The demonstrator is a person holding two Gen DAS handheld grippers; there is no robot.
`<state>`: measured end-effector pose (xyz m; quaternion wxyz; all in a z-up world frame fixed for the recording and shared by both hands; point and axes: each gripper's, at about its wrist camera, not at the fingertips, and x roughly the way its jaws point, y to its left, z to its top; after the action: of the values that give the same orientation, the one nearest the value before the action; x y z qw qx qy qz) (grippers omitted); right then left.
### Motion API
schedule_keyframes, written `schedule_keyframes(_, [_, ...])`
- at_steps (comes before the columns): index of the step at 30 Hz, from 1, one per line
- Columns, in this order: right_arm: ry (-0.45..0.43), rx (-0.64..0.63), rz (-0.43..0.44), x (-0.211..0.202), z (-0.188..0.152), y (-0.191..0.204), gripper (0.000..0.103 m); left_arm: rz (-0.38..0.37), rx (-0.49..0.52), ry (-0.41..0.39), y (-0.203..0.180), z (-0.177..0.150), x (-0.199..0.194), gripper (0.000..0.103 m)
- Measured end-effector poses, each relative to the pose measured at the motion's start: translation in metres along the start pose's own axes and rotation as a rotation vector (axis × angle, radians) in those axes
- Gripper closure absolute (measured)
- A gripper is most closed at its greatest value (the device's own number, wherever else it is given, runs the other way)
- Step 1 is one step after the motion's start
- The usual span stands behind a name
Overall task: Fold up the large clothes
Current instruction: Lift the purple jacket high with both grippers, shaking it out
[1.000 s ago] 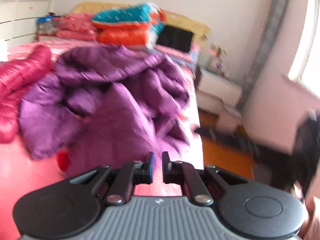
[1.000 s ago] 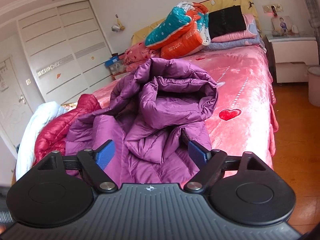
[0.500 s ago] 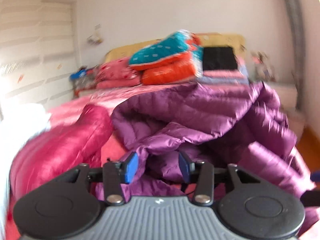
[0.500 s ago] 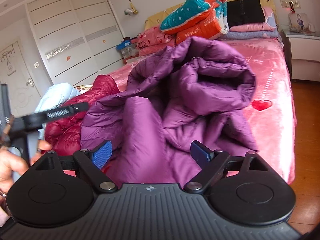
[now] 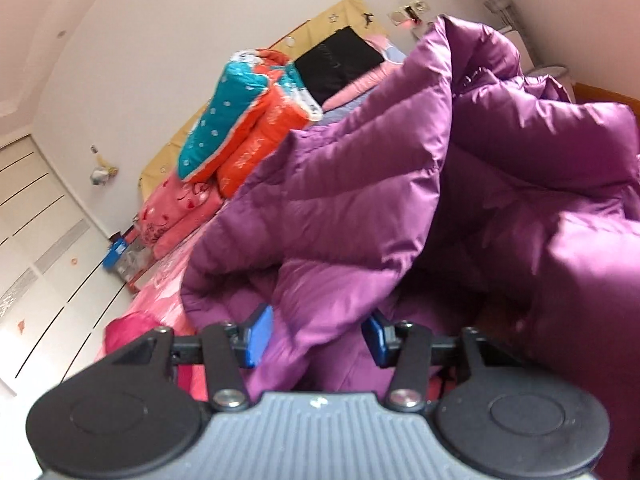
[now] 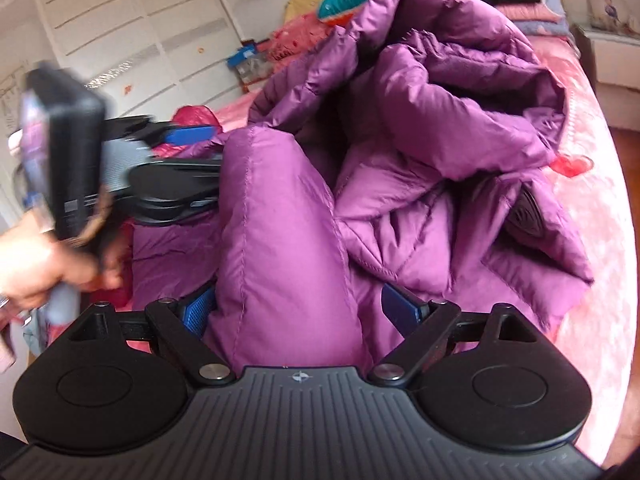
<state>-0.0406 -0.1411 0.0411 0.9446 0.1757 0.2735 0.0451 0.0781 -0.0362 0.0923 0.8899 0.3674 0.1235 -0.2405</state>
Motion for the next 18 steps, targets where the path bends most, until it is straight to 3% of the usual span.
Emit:
schedule_keyframes(4, [-0.018,-0.002,0.03,0.005,0.0,-0.005,0.0,0.016,-0.02,0.028,-0.003,0.006,0.022,0.057])
schedule_keyframes(6, [-0.025,-0.009,0.04,0.006,0.0,-0.009,0.002,0.023,-0.08,0.033,0.001,0.01,0.024,0.082])
schedule_keyframes(8, [-0.022,-0.008,0.045,0.012,0.001,-0.011,0.02,0.06,-0.16,0.019,0.007,0.016,0.018,0.091])
schedule_keyframes(9, [-0.016,-0.005,0.049,0.014,0.002,-0.012,0.041,0.07,-0.215,0.009,0.013,0.019,0.013,0.094])
schedule_keyframes(10, [-0.005,-0.005,0.044,0.015,0.002,-0.013,0.05,0.074,-0.278,0.001,0.021,0.022,0.006,0.095])
schedule_keyframes(13, [0.007,-0.019,0.005,0.008,-0.001,-0.011,0.061,0.096,-0.427,-0.027,0.047,0.031,-0.018,0.097])
schedule_keyframes(18, [0.017,0.001,-0.041,-0.005,-0.001,-0.021,0.067,0.12,-0.562,-0.094,0.085,0.044,-0.074,0.098])
